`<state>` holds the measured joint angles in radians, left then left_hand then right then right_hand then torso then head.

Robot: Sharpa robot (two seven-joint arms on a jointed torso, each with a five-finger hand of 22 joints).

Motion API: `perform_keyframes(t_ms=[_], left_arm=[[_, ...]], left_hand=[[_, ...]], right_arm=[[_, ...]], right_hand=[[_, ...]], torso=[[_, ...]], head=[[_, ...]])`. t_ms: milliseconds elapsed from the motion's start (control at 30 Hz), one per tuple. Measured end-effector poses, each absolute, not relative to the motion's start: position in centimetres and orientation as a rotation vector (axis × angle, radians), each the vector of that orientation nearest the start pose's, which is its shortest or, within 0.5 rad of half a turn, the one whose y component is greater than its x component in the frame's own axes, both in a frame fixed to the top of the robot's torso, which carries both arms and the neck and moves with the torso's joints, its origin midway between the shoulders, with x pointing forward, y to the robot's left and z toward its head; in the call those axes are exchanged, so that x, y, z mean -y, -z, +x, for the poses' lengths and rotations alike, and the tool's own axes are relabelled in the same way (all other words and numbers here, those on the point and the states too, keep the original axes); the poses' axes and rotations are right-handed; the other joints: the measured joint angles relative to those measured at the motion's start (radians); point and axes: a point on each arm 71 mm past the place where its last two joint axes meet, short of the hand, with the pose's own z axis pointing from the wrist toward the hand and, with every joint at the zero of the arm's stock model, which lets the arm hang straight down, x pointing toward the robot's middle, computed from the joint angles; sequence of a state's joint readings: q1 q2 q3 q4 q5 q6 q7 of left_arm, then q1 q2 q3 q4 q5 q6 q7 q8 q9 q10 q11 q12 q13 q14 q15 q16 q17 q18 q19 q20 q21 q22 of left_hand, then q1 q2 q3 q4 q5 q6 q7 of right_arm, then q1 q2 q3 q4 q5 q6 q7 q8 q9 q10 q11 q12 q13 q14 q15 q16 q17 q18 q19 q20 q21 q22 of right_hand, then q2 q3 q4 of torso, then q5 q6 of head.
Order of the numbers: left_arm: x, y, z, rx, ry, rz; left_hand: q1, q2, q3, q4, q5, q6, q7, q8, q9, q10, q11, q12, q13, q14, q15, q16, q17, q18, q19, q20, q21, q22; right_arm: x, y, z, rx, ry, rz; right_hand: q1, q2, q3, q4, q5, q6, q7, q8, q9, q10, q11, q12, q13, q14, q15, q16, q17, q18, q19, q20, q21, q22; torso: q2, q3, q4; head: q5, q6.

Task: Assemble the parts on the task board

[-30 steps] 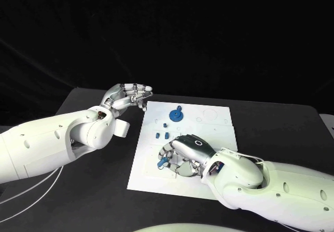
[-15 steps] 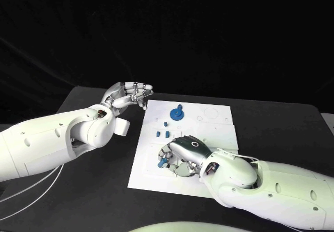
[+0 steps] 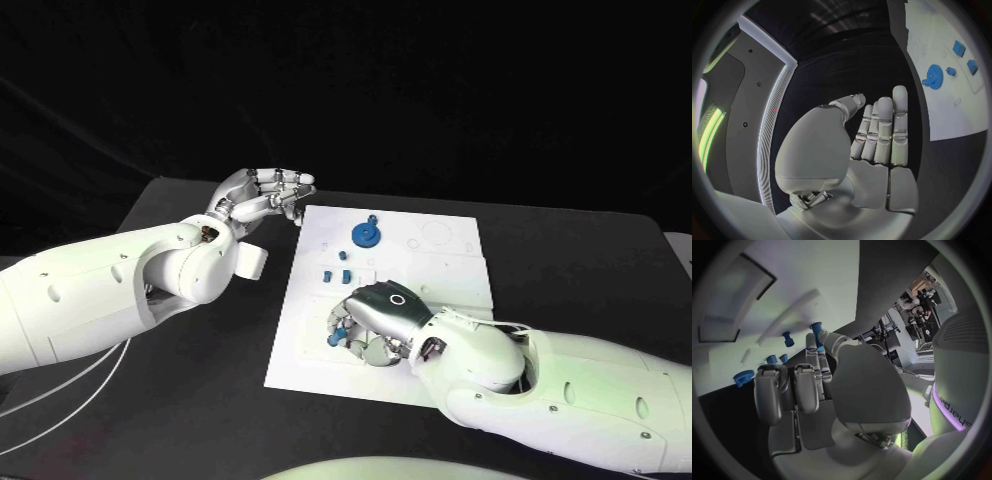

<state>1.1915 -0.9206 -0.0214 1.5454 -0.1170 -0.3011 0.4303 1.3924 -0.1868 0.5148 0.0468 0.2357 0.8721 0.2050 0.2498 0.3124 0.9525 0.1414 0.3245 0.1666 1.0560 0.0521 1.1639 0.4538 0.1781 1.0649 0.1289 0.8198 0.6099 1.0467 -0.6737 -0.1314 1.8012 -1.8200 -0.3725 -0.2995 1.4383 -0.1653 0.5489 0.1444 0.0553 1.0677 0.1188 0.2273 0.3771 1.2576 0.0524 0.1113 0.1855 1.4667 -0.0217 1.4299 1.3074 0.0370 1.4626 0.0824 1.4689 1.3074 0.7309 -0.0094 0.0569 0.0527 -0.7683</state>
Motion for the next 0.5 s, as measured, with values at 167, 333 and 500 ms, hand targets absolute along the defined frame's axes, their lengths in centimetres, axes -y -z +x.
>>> perform_keyframes(t_ms=[167,333,500], left_arm=[[-23.95,16.83,48.48,-1.381,1.513,-0.980],[-24.01,16.83,48.48,-1.381,1.512,-0.980],[-24.02,16.83,48.47,-1.381,1.512,-0.980]], left_hand=[[0.000,0.000,0.000,0.000,0.000,0.000,0.000,0.000,0.000,0.000,0.000,0.000,0.000,0.000,0.000,0.000,-0.001,0.000,0.000,0.000,0.000,0.000],[0.000,0.000,0.000,0.000,0.000,0.000,0.000,0.002,0.000,-0.002,-0.002,0.000,0.001,0.000,0.000,0.000,-0.001,0.000,0.000,0.000,0.000,0.000],[0.000,0.000,0.000,0.000,0.000,0.000,0.000,0.004,-0.001,-0.004,-0.004,0.000,0.001,0.000,0.000,0.000,-0.002,0.000,0.000,0.000,0.000,0.000]], right_arm=[[4.96,23.34,35.63,-1.605,-0.829,-0.524],[4.76,23.31,35.40,-1.594,-0.815,-0.545],[4.35,23.30,35.21,-1.591,-0.810,-0.563]], right_hand=[[-0.001,-0.001,0.000,0.000,0.000,0.000,0.000,0.000,0.000,0.000,0.000,0.000,0.000,0.000,0.000,0.000,0.000,0.000,0.000,0.000,0.000,0.000],[-0.001,-0.001,0.000,0.000,0.000,0.000,0.000,-0.002,0.001,0.000,0.000,-0.002,0.000,0.000,0.000,0.000,0.000,0.000,0.000,0.000,0.005,0.000],[-0.021,-0.021,0.000,0.000,0.000,-0.001,0.001,-0.004,0.023,0.002,0.002,-0.008,0.003,0.000,0.000,0.000,0.000,0.000,0.000,0.000,0.005,0.000]], torso=[[0.000,-0.0001,0.0007],[0.000,0.0000,0.0008],[0.000,-0.0004,0.0006]], head=[[-0.002,0.001],[-0.002,0.001],[-0.002,0.002]])
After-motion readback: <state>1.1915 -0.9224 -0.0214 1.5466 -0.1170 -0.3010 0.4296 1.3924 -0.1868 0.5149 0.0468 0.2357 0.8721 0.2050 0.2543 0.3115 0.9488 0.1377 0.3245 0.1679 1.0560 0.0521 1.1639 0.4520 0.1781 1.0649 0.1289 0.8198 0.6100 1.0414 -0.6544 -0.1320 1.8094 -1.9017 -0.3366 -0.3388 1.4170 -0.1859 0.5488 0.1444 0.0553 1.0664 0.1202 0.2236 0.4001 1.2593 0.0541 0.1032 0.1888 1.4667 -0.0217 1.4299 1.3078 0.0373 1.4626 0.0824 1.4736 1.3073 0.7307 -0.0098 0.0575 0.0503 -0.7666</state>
